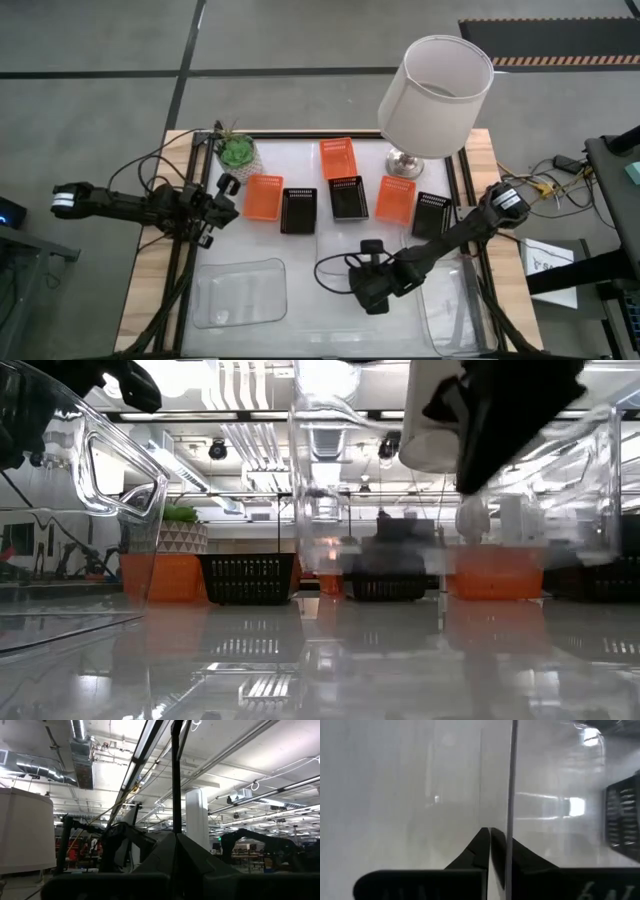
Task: Stack baskets by color
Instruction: Stack the middle transparent bin on the left transparent bin
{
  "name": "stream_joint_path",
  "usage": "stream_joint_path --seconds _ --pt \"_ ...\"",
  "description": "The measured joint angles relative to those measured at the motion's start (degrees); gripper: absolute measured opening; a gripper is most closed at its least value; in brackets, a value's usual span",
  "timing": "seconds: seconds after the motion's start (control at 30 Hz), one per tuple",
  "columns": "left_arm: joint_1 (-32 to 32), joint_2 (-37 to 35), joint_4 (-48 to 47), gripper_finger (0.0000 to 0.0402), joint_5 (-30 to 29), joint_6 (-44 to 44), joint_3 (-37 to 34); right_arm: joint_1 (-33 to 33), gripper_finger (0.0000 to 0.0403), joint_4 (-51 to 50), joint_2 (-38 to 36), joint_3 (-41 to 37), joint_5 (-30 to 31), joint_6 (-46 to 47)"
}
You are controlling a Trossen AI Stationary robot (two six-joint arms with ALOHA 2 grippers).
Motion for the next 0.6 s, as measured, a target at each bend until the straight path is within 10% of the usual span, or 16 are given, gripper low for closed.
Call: stream_joint_path --seconds 0.6 --pt "0.0 -10.4 0.1 0.0000 -1.9 7.1 -0.3 0.0 0.0009 2.5 0.2 14.2 9.0 -3.5"
